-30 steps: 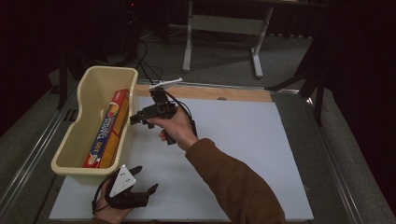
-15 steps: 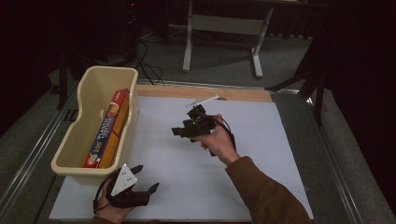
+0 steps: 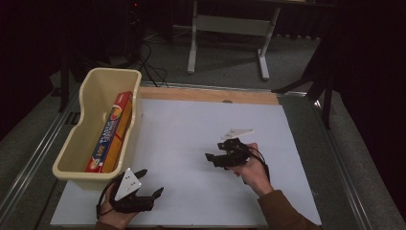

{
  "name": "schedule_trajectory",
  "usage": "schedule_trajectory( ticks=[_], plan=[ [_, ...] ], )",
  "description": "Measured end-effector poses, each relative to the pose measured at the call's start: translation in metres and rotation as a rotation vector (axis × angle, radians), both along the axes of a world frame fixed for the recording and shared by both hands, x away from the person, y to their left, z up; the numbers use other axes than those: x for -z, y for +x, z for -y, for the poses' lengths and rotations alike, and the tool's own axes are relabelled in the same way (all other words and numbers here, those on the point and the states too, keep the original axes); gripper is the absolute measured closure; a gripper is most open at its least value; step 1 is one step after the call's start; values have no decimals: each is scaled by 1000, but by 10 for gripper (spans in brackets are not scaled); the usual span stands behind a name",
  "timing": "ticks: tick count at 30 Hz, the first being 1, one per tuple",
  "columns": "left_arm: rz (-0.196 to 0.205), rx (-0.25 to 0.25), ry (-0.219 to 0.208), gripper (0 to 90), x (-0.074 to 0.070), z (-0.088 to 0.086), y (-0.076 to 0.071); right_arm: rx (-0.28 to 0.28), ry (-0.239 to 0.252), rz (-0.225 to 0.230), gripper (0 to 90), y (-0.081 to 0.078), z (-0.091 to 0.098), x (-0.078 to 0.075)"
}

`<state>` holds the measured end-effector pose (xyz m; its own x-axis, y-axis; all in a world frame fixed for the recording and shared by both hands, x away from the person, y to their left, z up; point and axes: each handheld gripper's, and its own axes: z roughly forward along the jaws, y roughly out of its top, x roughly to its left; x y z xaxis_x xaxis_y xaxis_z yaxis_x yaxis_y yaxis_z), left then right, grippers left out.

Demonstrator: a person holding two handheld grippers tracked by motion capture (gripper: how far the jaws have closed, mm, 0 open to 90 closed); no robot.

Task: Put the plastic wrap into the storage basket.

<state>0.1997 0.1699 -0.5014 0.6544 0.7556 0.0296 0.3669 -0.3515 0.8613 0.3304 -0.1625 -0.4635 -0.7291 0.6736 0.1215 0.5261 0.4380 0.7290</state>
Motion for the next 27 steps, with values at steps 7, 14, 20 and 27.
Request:
schedule_trajectory(
  ticks=[7,14,20,27],
  plan=[
    [1,5,9,192,1,3,0,-4,-53,116,251,-31,35,19],
    [1,-1,18,183,1,3,1,-9,-38,136,200,-57,70,38],
    [7,-3,23,183,1,5,0,14,21,192,197,-72,99,39],
    [9,-9,19,183,0,4,0,26,27,231,177,-74,113,43]
  ],
)
